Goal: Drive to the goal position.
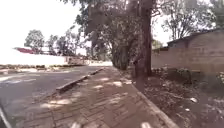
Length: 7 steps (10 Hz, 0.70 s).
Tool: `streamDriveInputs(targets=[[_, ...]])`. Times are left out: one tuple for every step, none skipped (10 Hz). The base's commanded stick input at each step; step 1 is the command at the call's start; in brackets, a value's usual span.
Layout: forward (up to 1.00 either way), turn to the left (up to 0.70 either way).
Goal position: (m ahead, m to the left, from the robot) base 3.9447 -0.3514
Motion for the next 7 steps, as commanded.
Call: streamDriveInputs(targets=[[0.5,0.0],[0.5,0.0],[0.5,0.0],[0.5,0.0],[0.5,0.0],[0.5,0.0],[0.5,0.0]])
